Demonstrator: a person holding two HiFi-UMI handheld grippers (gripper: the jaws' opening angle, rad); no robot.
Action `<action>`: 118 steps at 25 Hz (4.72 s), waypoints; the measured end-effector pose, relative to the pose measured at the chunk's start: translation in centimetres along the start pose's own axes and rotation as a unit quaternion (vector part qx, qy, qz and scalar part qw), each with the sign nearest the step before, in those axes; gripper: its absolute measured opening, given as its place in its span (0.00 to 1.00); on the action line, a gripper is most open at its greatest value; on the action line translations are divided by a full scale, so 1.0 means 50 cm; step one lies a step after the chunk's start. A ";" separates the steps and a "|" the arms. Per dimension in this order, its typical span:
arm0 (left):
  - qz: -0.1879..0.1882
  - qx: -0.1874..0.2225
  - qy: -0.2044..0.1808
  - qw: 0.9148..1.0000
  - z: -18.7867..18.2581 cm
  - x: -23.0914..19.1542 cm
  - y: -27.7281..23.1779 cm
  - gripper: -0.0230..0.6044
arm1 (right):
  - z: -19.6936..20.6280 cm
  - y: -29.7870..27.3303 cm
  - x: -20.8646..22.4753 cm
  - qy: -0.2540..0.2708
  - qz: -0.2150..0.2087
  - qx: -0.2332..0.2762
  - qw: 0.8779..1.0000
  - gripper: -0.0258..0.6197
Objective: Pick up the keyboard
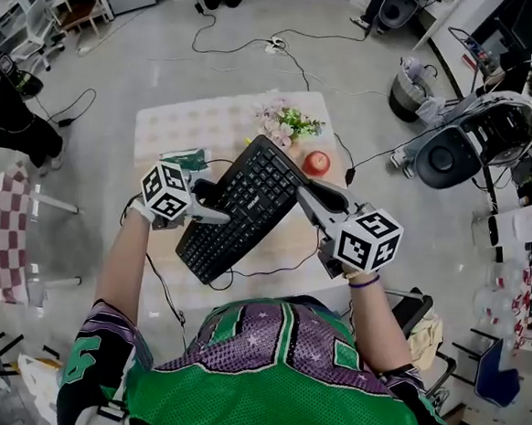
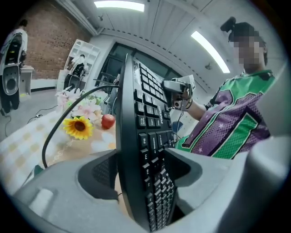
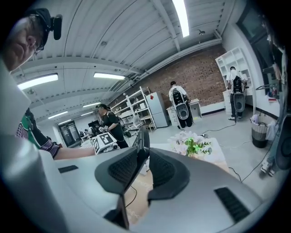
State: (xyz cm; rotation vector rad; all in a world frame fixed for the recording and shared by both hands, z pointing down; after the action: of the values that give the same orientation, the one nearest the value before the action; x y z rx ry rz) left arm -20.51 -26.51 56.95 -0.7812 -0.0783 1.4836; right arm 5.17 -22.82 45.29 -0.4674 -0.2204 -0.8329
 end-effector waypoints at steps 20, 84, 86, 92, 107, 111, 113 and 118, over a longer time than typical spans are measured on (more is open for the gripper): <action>-0.053 0.048 -0.004 0.997 0.007 0.068 0.002 0.42 | 0.035 0.038 -0.004 0.004 0.019 0.007 1.000 0.18; -0.532 0.228 0.093 0.810 -0.025 0.441 0.109 0.20 | -0.001 0.182 -0.054 0.102 0.067 0.058 0.991 0.15; -0.542 0.230 0.099 0.802 -0.037 0.455 0.110 0.20 | -0.007 0.196 -0.052 0.103 0.071 0.059 0.990 0.15; -0.564 0.256 0.096 0.780 -0.069 0.487 0.129 0.20 | -0.040 0.229 -0.057 0.104 0.071 0.103 0.987 0.13; -0.570 0.327 0.046 0.753 -0.142 0.527 0.176 0.20 | -0.073 0.319 -0.033 0.103 0.082 0.179 0.975 0.04; -0.562 0.349 0.049 0.749 -0.150 0.549 0.180 0.20 | -0.078 0.333 -0.041 0.105 0.088 0.187 0.973 0.04; -0.562 0.357 0.045 0.745 -0.158 0.559 0.181 0.20 | -0.085 0.340 -0.042 0.110 0.090 0.188 0.972 0.04; -0.570 0.363 0.040 0.736 -0.163 0.579 0.179 0.20 | -0.082 0.353 -0.041 0.117 0.095 0.191 0.970 0.04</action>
State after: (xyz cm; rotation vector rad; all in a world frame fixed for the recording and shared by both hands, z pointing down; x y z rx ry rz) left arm -20.23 -4.71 34.35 -0.0384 0.0864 0.2048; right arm 17.14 -13.24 35.47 -0.0261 -0.1112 -0.6312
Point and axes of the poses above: the fingertips, and each gripper's own axes: y backward along the fingers, x to its right, z out of its underside, the point moved 8 cm from there along y, backward along the fingers, and after that the axes turned 3 degrees about -z, right-handed, at the moved point
